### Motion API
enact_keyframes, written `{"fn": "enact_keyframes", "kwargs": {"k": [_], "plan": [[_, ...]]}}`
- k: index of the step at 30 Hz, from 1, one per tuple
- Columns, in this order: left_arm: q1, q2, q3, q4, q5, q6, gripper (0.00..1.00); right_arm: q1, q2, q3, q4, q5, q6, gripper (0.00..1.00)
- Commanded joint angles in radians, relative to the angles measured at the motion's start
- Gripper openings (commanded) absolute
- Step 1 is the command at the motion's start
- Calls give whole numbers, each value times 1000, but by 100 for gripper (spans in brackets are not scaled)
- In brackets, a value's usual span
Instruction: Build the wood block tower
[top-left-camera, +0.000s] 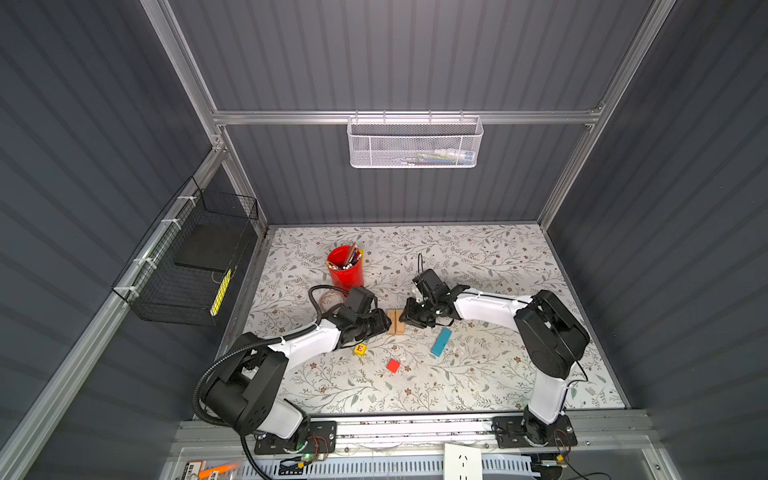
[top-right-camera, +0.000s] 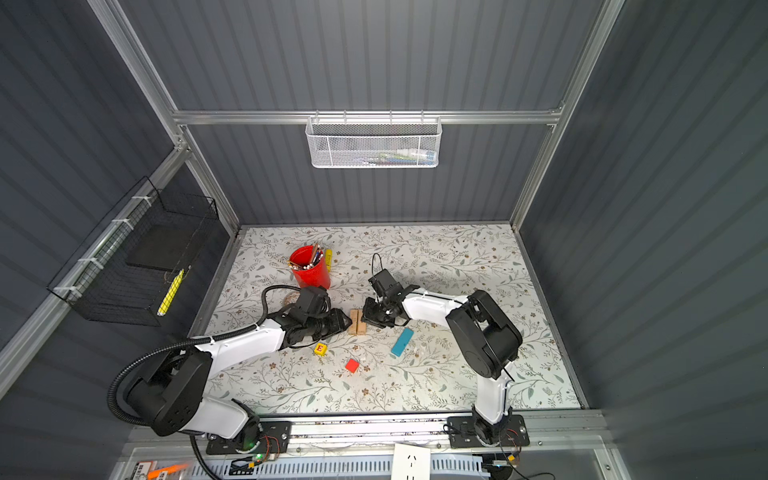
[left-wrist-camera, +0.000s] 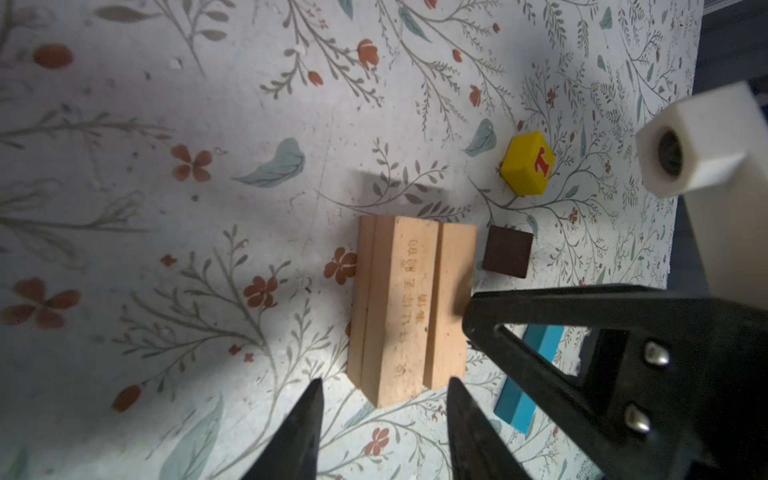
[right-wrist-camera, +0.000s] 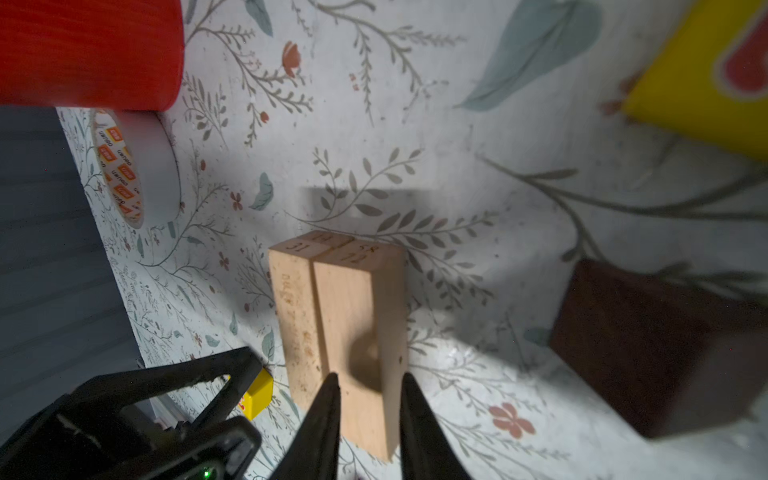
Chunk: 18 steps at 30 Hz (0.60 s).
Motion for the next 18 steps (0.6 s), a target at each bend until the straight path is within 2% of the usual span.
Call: {"fn": "enact_keyframes", "kwargs": {"k": [1,9,18], "plan": [[4,22,16,25,31,-8,45,-6,14,-14,23,-51,12,27],[4,59,26,30,52,-13,31,-9,26,-19,34,-66,10,24],[4,76,28,42,61,-18,28,-10,32,-13,19,-66,4,22]]}}
